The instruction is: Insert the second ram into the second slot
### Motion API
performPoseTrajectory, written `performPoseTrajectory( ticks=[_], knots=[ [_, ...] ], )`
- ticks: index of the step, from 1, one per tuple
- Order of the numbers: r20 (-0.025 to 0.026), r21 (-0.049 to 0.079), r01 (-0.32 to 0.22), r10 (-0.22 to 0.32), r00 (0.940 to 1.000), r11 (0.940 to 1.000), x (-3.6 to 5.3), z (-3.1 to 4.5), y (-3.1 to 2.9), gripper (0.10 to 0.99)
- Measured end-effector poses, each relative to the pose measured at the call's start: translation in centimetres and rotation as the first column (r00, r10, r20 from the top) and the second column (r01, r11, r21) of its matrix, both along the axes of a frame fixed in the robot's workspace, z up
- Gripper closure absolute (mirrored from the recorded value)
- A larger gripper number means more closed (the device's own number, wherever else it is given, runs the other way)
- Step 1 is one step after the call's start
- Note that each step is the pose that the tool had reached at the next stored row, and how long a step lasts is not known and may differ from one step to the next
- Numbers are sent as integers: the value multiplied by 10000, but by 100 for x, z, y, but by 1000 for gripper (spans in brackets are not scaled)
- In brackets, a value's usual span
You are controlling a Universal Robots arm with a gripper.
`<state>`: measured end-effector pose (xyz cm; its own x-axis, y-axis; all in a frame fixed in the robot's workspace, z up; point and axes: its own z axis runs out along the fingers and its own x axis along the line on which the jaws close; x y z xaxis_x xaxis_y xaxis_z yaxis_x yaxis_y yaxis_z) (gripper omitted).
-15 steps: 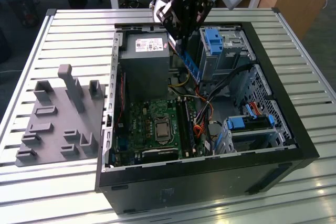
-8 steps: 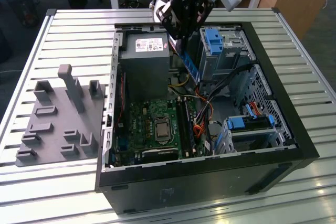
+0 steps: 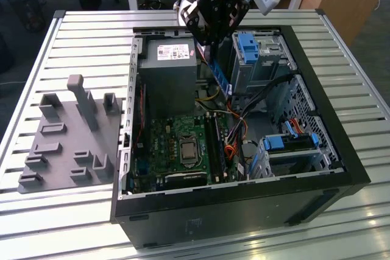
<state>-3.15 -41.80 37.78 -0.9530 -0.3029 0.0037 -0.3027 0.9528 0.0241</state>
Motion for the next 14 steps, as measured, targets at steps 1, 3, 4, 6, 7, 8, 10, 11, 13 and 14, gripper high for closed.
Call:
performPoseTrajectory(
  ticks=[1, 3, 4, 6, 7, 8, 10, 11, 13, 14],
  knots=[
    [0, -1, 81, -81, 10000, 10000, 0, 0, 0, 949],
    [0, -4, 244, -244, 9997, 9997, 0, -1, 0, 949],
    [0, -4, 336, -336, 9994, 9994, 0, -1, 0, 949],
    [0, -3, 544, -544, 9985, 9985, 0, -3, 0, 949],
    [1, -3, 661, -661, 9978, 9978, 0, -4, 0, 949],
    [1, -5, 798, -798, 9968, 9968, 0, -6, 0, 949],
    [1, -15, 1095, -1095, 9940, 9940, 0, -9, 0, 949],
    [2, -22, 1244, -1244, 9922, 9922, 0, -11, 0, 949],
    [3, -28, 1569, -1569, 9876, 9876, 0, -13, 0, 949],
    [2, -29, 1725, -1725, 9850, 9850, 0, -14, 0, 949]
  ],
)
